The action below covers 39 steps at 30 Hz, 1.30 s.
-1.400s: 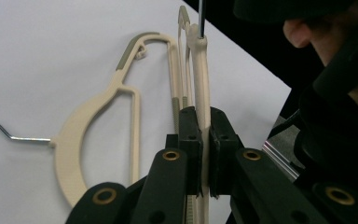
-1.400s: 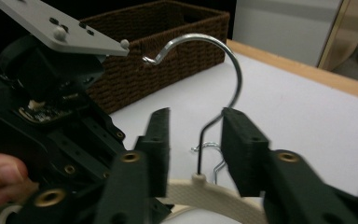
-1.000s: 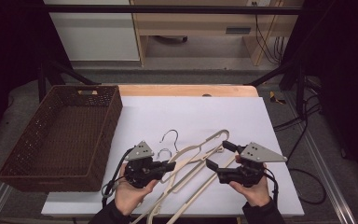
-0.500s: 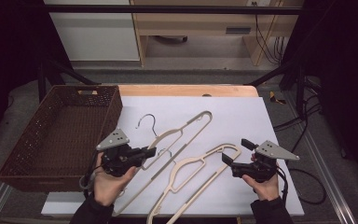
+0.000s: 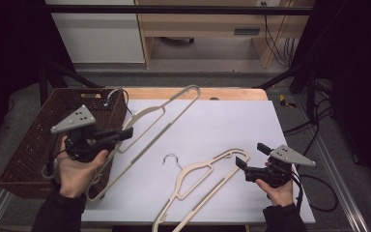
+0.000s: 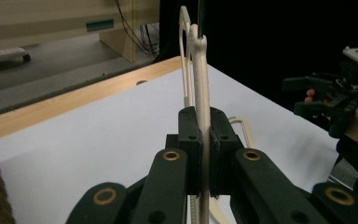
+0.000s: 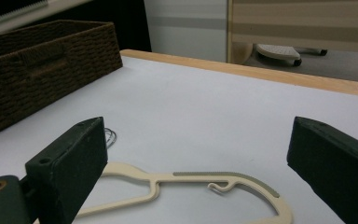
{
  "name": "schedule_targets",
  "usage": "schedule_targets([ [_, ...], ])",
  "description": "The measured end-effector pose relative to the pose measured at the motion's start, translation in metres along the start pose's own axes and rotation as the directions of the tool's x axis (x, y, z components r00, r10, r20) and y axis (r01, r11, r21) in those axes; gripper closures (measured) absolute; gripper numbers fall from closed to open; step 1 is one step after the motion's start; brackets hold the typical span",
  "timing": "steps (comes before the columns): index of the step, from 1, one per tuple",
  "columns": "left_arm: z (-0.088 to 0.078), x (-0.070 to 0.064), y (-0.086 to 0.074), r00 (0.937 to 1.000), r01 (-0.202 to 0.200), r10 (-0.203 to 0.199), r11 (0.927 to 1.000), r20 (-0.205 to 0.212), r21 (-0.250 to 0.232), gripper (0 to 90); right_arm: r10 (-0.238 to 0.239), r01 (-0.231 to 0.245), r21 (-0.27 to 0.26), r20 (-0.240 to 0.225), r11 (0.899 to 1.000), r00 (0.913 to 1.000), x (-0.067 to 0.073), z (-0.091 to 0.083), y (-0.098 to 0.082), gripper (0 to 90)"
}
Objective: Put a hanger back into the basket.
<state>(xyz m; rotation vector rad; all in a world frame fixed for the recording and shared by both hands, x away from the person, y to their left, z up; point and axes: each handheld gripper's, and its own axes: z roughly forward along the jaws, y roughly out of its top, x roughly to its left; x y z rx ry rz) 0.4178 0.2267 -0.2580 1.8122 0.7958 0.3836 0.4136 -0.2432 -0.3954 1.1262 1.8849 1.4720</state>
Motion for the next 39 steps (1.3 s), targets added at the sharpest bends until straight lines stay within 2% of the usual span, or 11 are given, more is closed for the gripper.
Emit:
schedule_targets([
  [3,-0.009,0.01,0.007,0.9999,0.001,-0.001,0.9999,-0.01,-0.01,85.8,0.003,-0.003,0.002,0.005,1.0,1.0,-0.001,0.0,0.0,4.9],
  [5,-0.016,0.02,0.012,0.9992,-0.012,0.011,0.9998,-0.039,-0.016,85.8,0.013,-0.013,0.007,0.016,1.0,0.9998,-0.001,0.0,0.0,4.6],
  [7,-0.018,0.024,0.013,0.9987,-0.012,0.012,0.9998,-0.049,-0.017,85.8,0.011,-0.011,0.007,0.021,1.0,0.9997,-0.002,0.0,-0.001,4.5],
  [12,-0.028,0.046,0.016,0.9976,-0.022,0.021,0.9996,-0.066,-0.02,85.8,0.008,-0.008,0.004,0.022,1.0,0.9997,-0.003,-0.001,0.0,4.3],
  [13,-0.032,0.056,0.016,0.996,-0.027,0.026,0.9995,-0.086,-0.015,85.8,0.008,-0.008,0.005,0.026,1.0,0.9996,-0.003,-0.001,0.0,4.2],
  [14,-0.032,0.056,0.016,0.996,-0.027,0.026,0.9995,-0.086,-0.015,85.8,0.008,-0.008,0.005,0.026,1.0,0.9996,-0.003,-0.001,0.0,4.2],
  [18,-0.038,0.077,0.016,0.9913,-0.041,0.04,0.9992,-0.125,0.0,85.8,0.005,-0.005,0.005,0.03,1.0,0.9996,-0.005,0.0,0.0,4.0],
  [22,-0.045,0.099,0.012,0.9857,-0.071,0.073,0.9973,-0.152,0.014,85.8,0.009,-0.01,0.011,0.035,1.0,0.9994,-0.005,0.001,-0.001,4.0],
  [27,-0.055,0.123,0.004,0.9822,-0.072,0.075,0.9971,-0.172,0.022,85.8,0.001,-0.001,0.006,0.031,1.0,0.9995,-0.006,0.0,0.0,3.8],
  [33,-0.062,0.141,-0.004,0.9763,-0.073,0.084,0.9956,-0.2,0.059,85.8,0.008,-0.008,0.017,0.035,1.0,0.9993,-0.004,0.001,-0.001,3.7],
  [39,-0.068,0.161,-0.016,0.972,-0.052,0.069,0.9954,-0.225,0.081,85.8,0.006,-0.007,0.014,0.034,1.0,0.9994,-0.004,0.001,0.0,3.4],
])
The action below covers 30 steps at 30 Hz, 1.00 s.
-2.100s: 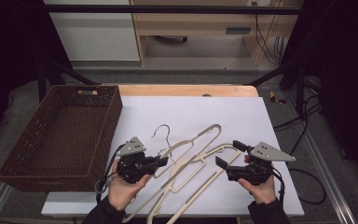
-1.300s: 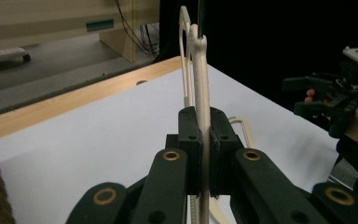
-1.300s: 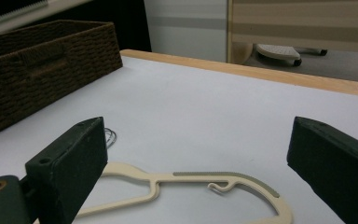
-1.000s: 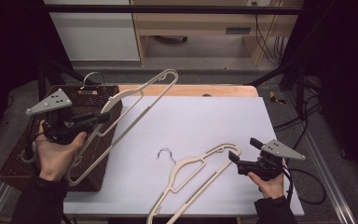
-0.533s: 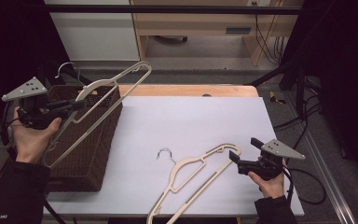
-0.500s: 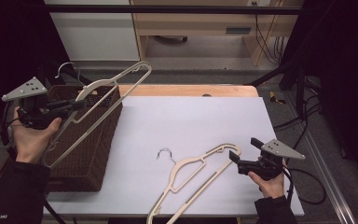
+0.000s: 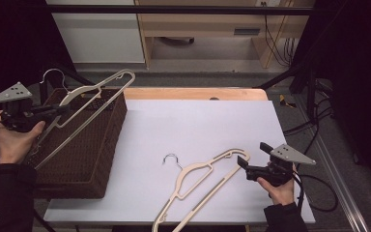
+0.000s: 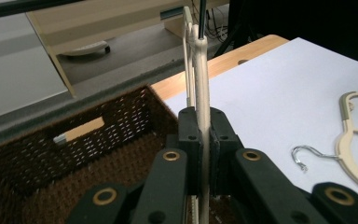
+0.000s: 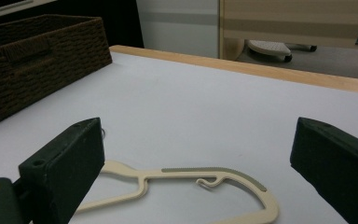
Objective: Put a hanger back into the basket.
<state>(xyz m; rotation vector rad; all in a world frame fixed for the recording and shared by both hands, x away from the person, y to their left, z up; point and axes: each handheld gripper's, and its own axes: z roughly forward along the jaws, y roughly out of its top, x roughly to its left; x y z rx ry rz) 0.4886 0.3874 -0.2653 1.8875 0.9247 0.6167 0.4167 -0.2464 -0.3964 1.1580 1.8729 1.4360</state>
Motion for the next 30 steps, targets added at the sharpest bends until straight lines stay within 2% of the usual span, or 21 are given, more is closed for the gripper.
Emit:
schedule_targets([
  [4,0.0,0.013,-0.011,0.9999,0.01,-0.009,0.9993,-0.012,0.035,85.8,-0.003,0.003,-0.005,0.001,1.0,1.0,0.0,0.0,0.0,3.2],
  [10,-0.001,0.029,-0.032,0.9983,0.038,-0.036,0.9979,-0.046,0.053,85.8,-0.007,0.007,0.001,0.005,1.0,1.0,0.0,0.0,0.0,3.1],
  [15,-0.001,0.033,-0.041,0.9974,0.053,-0.049,0.9957,-0.054,0.076,85.9,-0.013,0.013,0.005,0.001,1.0,0.9999,0.0,0.001,0.0,3.0],
  [18,0.002,0.033,-0.045,0.9981,0.048,-0.044,0.9937,-0.043,0.102,85.8,-0.012,0.012,0.012,-0.001,1.0,0.9999,0.0,0.002,-0.001,2.9],
  [23,0.015,0.031,-0.059,0.9969,0.064,-0.057,0.9897,-0.055,0.128,85.8,-0.011,0.011,0.017,0.003,1.0,0.9999,0.001,0.003,-0.001,2.9],
  [25,0.022,0.031,-0.067,0.9961,0.076,-0.068,0.9877,-0.056,0.137,85.8,-0.012,0.012,0.017,0.002,1.0,0.9999,0.002,0.003,-0.001,2.8],
  [26,0.028,0.032,-0.076,0.9946,0.092,-0.083,0.9833,-0.062,0.157,85.8,-0.01,0.01,0.02,-0.002,1.0,0.9999,0.002,0.003,-0.001,2.8],
  [27,0.028,0.032,-0.076,0.9946,0.092,-0.083,0.9833,-0.062,0.157,85.8,-0.01,0.01,0.02,-0.002,1.0,0.9999,0.002,0.003,-0.001,2.8],
  [30,0.039,0.035,-0.088,0.9906,0.126,-0.112,0.9722,-0.079,0.198,85.6,-0.013,0.013,0.027,-0.004,1.0,0.9999,0.002,0.004,-0.001,2.8],
])
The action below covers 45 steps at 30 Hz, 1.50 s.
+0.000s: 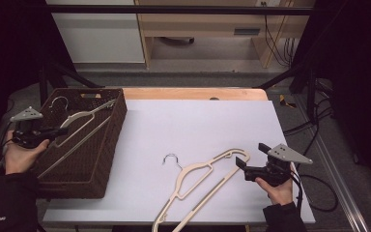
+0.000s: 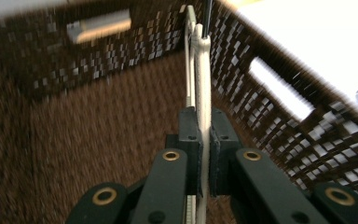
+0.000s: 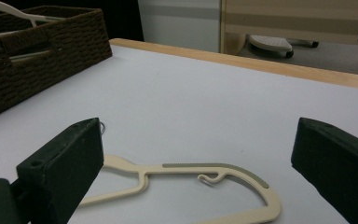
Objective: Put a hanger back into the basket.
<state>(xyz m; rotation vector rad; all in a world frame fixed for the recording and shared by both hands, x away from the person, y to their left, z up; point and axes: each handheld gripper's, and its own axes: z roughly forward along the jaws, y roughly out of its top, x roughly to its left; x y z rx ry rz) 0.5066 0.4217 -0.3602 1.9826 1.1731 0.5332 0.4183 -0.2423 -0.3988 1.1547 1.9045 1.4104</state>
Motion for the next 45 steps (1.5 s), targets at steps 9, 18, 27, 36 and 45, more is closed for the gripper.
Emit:
schedule_targets([
  [9,0.011,0.01,-0.013,0.9926,0.094,-0.088,0.9926,-0.085,0.077,82.1,0.008,-0.008,0.005,-0.004,1.0,1.0,0.001,0.001,0.0,2.9],
  [18,-0.009,0.015,-0.016,0.9809,0.147,-0.142,0.9887,-0.133,0.029,72.0,-0.005,0.005,0.008,-0.013,1.0,0.9999,0.003,0.002,0.001,3.1],
  [27,-0.017,0.02,-0.025,0.9686,0.195,-0.193,0.9808,-0.157,0.001,62.7,-0.005,0.005,0.001,-0.011,1.0,0.9999,0.004,0.002,0.002,3.1],
  [36,-0.045,0.003,-0.02,0.9719,0.204,-0.223,0.9588,-0.076,-0.197,52.4,-0.008,0.008,-0.005,-0.01,1.0,0.9999,0.003,0.002,0.002,3.5],
  [45,-0.056,-0.051,-0.009,0.9886,0.142,-0.151,0.9167,0.006,-0.374,28.3,-0.013,0.013,-0.022,-0.013,1.0,0.9998,0.007,0.001,0.007,4.7],
])
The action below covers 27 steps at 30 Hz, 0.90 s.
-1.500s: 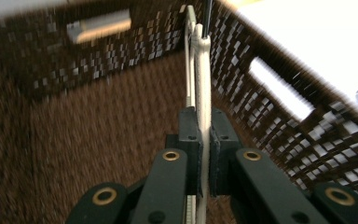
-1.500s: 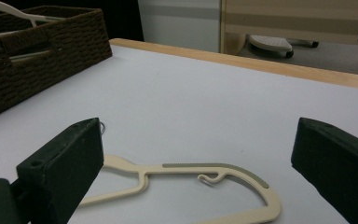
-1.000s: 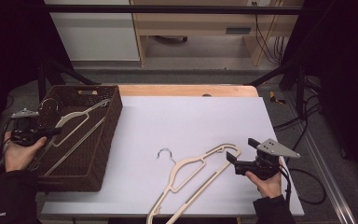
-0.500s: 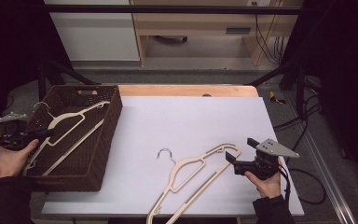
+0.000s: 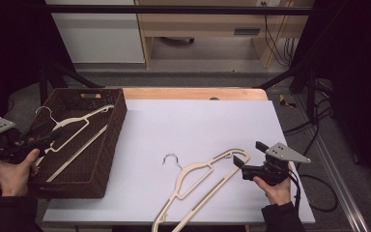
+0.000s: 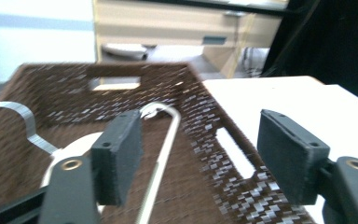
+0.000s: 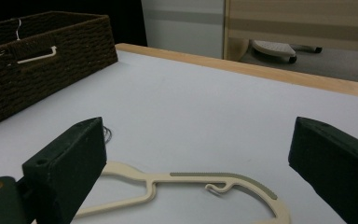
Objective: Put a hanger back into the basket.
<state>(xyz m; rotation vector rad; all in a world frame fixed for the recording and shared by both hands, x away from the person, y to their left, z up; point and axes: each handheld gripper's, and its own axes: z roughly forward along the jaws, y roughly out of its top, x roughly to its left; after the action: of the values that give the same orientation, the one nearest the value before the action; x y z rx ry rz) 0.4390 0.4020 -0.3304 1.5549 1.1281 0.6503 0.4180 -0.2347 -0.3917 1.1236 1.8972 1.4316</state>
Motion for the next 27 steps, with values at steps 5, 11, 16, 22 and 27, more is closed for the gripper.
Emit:
schedule_targets([
  [5,0.006,-0.032,-0.004,0.9973,-0.04,0.041,0.9988,0.06,-0.028,18.5,0.002,-0.002,-0.001,-0.002,1.0,1.0,0.002,0.001,0.002,5.0],
  [11,0.018,-0.07,-0.014,0.9908,-0.074,0.078,0.9963,0.111,-0.045,10.4,-0.001,0.001,0.011,-0.008,1.0,1.0,0.004,0.005,0.003,5.0],
  [16,0.029,-0.096,-0.023,0.9831,-0.091,0.095,0.9953,0.156,-0.033,7.9,0.005,-0.004,0.021,-0.013,1.0,0.9999,0.005,0.007,0.002,5.4],
  [22,0.042,-0.121,-0.032,0.9689,-0.14,0.137,0.9902,0.206,0.0,7.5,0.007,-0.006,0.033,-0.023,0.999,0.9997,0.009,0.012,0.003,5.6],
  [27,0.05,-0.138,-0.04,0.9572,-0.17,0.16,0.9854,0.241,0.018,7.5,-0.007,0.008,0.05,-0.036,0.999,0.9993,0.014,0.019,0.004,5.9],
])
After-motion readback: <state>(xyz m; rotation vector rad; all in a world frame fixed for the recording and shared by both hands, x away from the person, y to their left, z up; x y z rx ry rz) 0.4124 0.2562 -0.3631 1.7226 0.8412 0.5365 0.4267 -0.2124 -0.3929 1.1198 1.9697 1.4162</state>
